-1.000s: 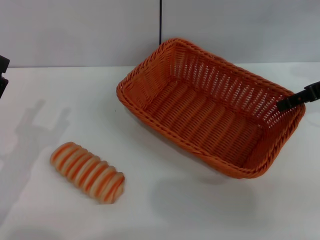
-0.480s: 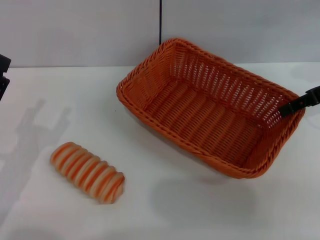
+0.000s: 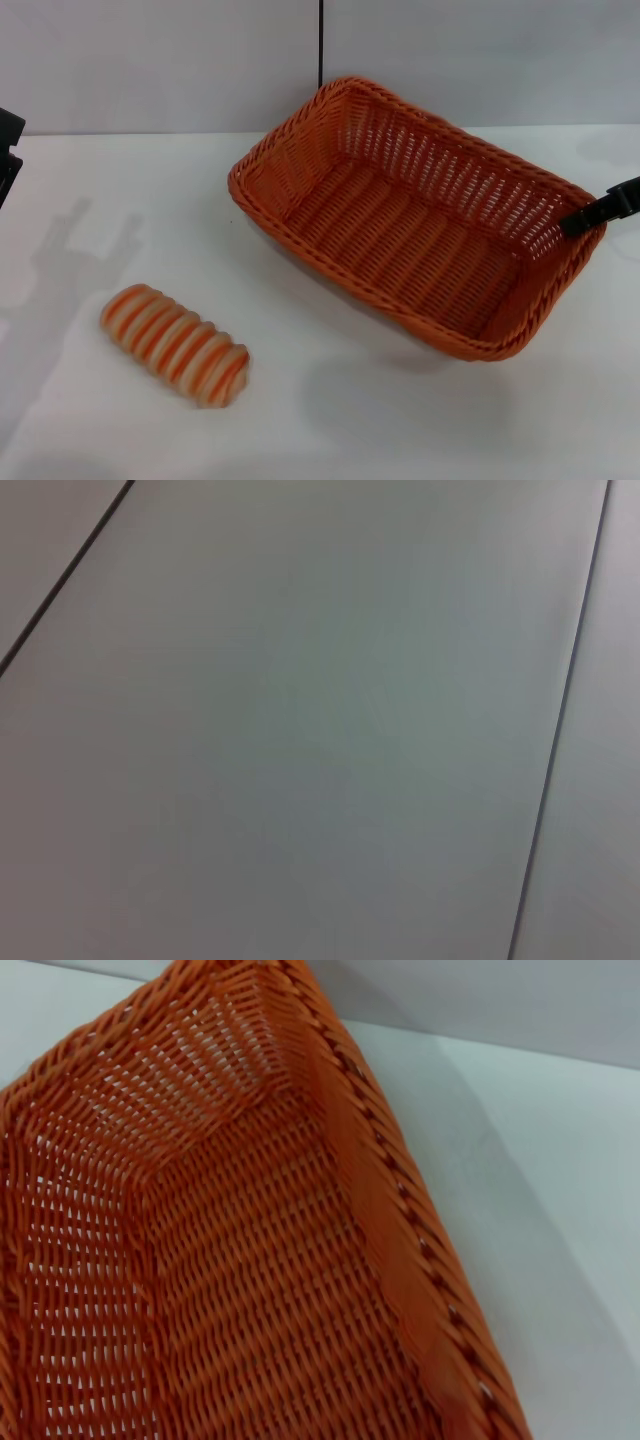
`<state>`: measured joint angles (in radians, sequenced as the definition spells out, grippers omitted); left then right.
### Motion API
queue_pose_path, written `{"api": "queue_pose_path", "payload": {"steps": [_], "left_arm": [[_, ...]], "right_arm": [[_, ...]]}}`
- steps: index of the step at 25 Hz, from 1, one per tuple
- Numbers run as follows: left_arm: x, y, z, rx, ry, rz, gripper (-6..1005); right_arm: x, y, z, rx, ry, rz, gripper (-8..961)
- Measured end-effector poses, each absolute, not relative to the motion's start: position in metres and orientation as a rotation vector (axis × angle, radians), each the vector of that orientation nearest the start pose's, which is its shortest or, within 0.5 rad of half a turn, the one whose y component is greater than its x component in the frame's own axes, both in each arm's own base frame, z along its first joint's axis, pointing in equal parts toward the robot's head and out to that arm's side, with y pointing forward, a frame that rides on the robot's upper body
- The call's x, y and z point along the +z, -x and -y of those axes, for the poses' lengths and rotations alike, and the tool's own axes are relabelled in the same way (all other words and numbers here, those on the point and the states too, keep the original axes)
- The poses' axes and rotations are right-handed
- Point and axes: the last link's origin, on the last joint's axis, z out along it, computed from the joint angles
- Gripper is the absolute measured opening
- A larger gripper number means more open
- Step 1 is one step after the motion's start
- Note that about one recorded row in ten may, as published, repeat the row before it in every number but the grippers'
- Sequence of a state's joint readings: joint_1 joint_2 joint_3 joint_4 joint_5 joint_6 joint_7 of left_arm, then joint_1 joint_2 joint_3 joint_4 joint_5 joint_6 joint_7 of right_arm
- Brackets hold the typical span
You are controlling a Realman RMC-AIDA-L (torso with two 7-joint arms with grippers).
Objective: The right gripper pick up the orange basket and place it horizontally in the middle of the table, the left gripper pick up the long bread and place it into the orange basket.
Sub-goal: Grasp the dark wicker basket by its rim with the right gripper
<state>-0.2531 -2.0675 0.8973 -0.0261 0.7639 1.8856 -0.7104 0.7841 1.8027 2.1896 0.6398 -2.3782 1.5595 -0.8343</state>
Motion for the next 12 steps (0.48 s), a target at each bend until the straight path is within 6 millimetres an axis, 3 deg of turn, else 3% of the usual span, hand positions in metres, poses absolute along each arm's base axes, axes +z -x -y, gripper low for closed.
{"api": "queue_pose_path", "payload": {"steps": [5, 12], "left_arm": [[0.0248, 0.3209, -0.2205, -1.396, 1.586, 0.560, 798], [0.0243, 0.3215, -0.2207, -1.391, 1.586, 0.566, 798]], "right_arm": [[0.0709, -0.2617, -0.3908, -0.197, 2.572, -1.417, 298], [0.0696, -0.2603, -0.3911, -0.189, 2.577, -1.382, 245]]}}
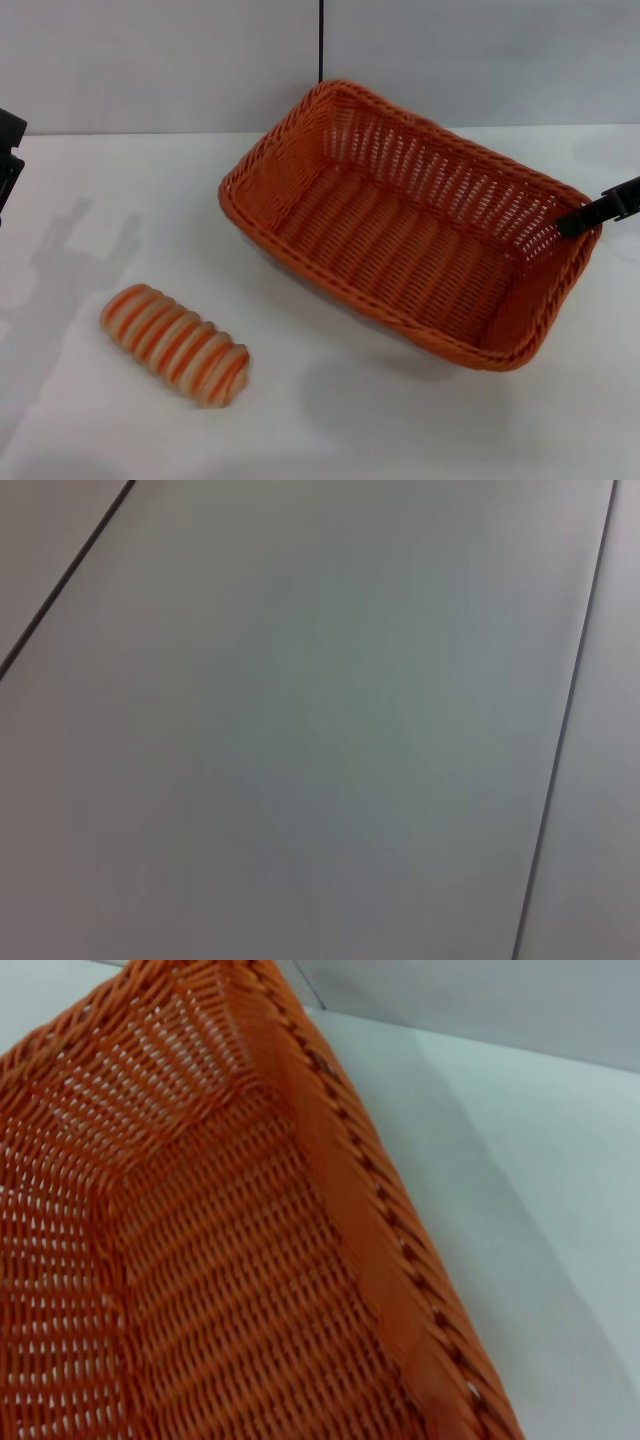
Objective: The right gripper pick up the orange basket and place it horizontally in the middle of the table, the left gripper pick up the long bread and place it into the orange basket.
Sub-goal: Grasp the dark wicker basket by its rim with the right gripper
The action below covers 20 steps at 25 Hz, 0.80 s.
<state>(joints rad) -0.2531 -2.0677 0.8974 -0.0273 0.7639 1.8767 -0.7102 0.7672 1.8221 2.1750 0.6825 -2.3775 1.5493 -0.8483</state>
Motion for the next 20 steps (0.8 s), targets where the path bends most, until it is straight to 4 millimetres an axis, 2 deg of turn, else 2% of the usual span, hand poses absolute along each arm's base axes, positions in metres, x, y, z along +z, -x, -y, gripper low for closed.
{"api": "queue_pose_path", "payload": {"steps": [20], "left_arm": [[0.024, 0.322, -0.222, -1.385, 1.589, 0.568, 798]], "right_arm": [[0.084, -0.248, -0.394, 0.015, 2.591, -1.226, 210]]}}
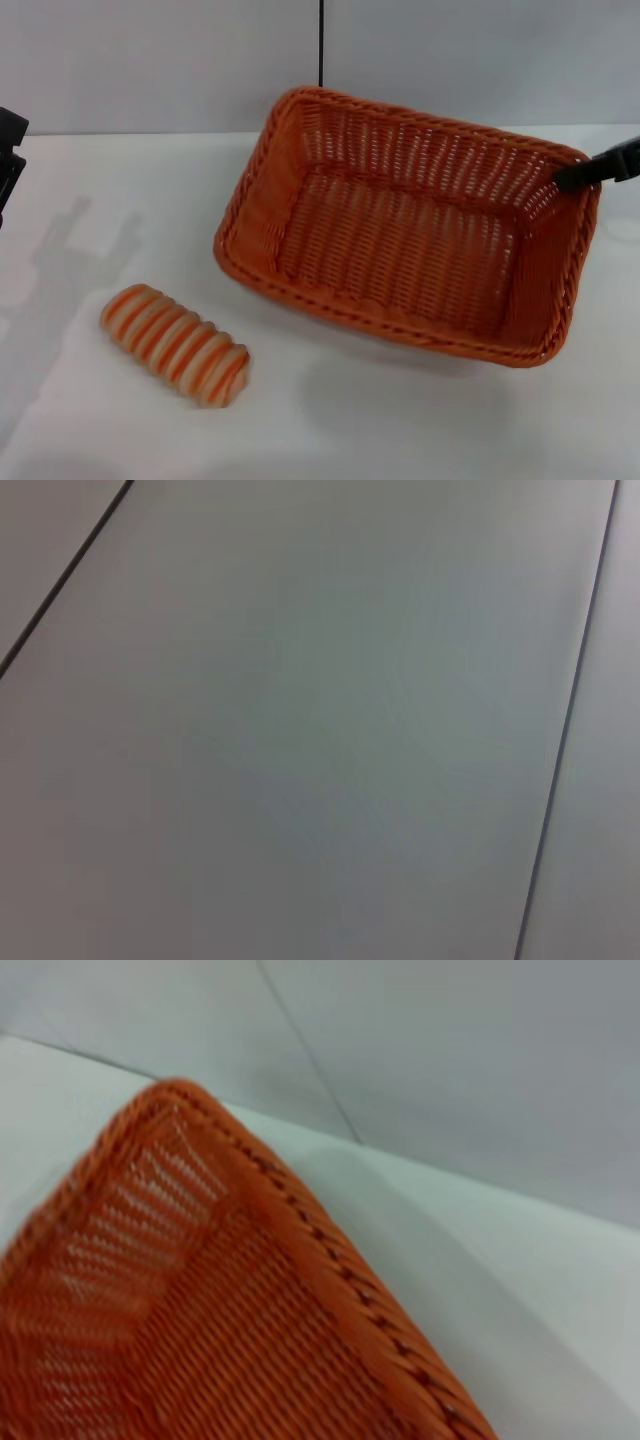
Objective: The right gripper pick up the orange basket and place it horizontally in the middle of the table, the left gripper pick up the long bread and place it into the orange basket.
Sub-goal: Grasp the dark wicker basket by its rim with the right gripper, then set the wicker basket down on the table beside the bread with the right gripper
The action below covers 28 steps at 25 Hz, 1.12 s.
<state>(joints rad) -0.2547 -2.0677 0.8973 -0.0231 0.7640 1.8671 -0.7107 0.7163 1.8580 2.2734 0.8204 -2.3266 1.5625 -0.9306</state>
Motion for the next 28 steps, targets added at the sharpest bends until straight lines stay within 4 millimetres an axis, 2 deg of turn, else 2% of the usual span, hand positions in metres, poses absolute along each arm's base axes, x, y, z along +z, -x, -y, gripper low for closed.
{"api": "queue_pose_path", "payload": {"steps": [8, 19, 28], "left_arm": [[0.024, 0.323, -0.223, -1.378, 1.589, 0.574, 798], [0.023, 0.323, -0.223, -1.372, 1.590, 0.580, 798], [0.023, 0.324, -0.223, -1.369, 1.588, 0.585, 798]], "right_arm": [[0.096, -0.243, -0.386, 0.282, 2.678, -1.052, 190], [0.103, -0.238, -0.380, 0.469, 2.705, -0.917, 189], [0.114, -0.234, -0.370, 0.697, 2.682, -0.797, 190]]}}
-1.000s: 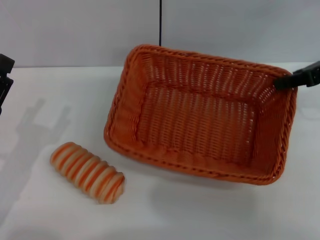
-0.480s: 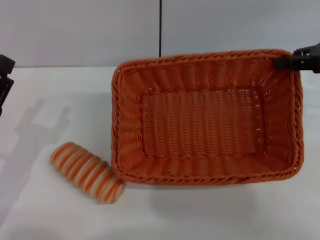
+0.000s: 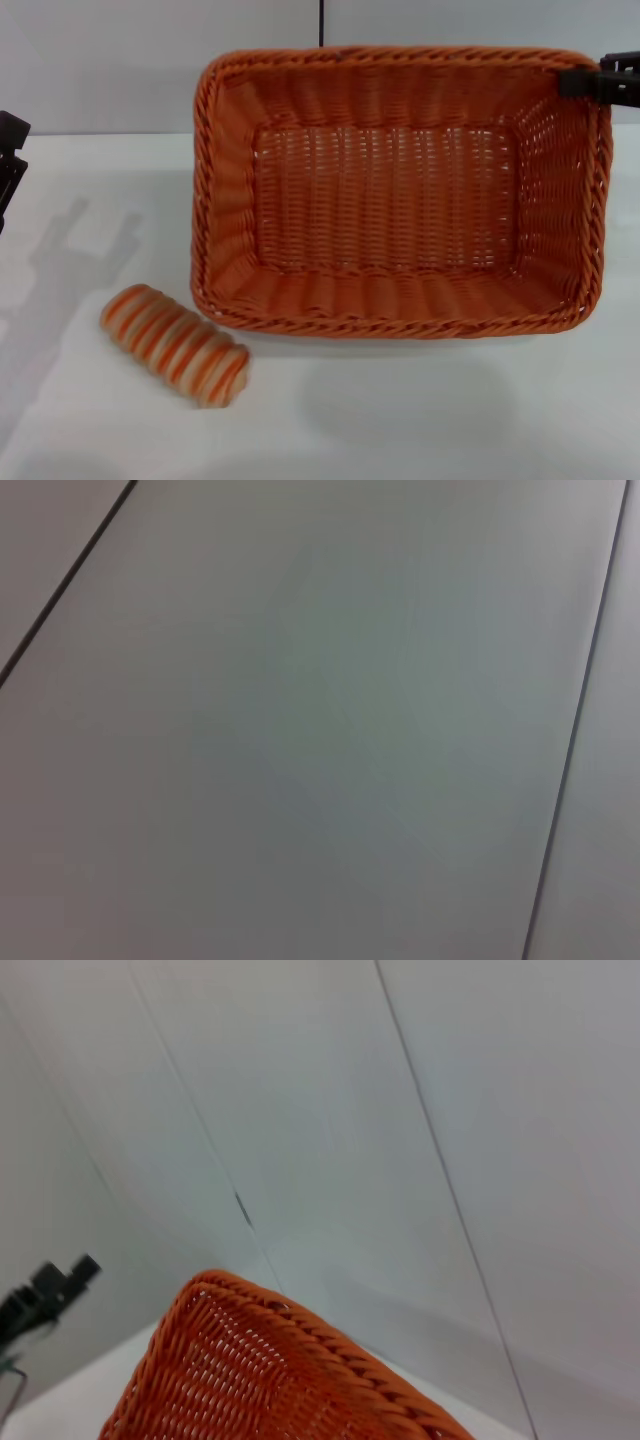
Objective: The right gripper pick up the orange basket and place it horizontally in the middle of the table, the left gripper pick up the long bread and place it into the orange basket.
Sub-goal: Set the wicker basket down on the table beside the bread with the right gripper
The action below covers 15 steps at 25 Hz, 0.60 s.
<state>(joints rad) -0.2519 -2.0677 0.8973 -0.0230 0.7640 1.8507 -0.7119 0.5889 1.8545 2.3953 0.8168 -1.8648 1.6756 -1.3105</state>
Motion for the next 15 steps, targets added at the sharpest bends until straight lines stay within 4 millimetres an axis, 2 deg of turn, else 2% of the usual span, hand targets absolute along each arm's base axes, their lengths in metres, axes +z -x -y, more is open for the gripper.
{"api": "queue_pose_path", "payload": {"steps": [6, 15], "left_arm": [[0.023, 0.324, -0.223, -1.374, 1.589, 0.588, 798], [0.024, 0.324, -0.224, -1.376, 1.586, 0.589, 798]], "right_arm": [[0.111, -0.236, -0.356, 0.838, 2.712, -0.722, 189], [0.106, -0.260, -0.346, 0.798, 2.707, -0.773, 190]]}}
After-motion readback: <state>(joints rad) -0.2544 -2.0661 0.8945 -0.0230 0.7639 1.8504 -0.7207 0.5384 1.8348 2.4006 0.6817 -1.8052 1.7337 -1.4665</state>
